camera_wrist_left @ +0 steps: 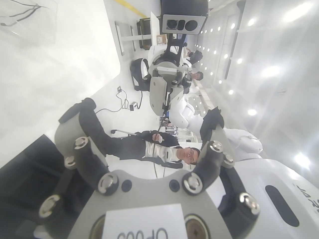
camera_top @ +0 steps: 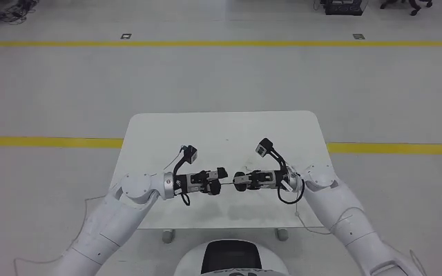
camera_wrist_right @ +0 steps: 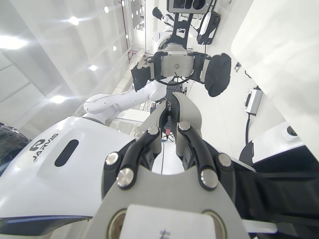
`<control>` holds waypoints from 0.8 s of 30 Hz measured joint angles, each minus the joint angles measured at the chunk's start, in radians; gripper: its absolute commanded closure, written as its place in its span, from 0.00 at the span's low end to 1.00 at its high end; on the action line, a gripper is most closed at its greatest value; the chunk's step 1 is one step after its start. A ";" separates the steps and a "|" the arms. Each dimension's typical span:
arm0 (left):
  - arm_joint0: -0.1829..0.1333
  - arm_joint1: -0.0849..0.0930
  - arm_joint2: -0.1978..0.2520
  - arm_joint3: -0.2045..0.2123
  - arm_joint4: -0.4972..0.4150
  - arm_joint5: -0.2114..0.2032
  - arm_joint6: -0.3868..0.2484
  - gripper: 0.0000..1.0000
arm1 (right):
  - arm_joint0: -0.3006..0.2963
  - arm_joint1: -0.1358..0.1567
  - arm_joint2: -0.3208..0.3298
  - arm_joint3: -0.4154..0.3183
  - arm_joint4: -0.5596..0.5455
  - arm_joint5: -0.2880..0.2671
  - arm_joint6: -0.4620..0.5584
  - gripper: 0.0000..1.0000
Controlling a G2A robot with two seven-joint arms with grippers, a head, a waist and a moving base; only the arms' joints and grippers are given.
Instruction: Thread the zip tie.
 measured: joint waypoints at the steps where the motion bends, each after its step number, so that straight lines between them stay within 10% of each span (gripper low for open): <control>1: 0.000 0.001 0.000 0.000 -0.005 -0.001 -0.004 0.00 | -0.001 0.001 0.000 -0.002 0.000 0.000 -0.003 1.00; 24: -0.020 0.007 0.026 0.001 -0.026 0.003 -0.019 0.27 | 0.002 0.008 -0.014 -0.002 0.009 -0.008 -0.011 1.00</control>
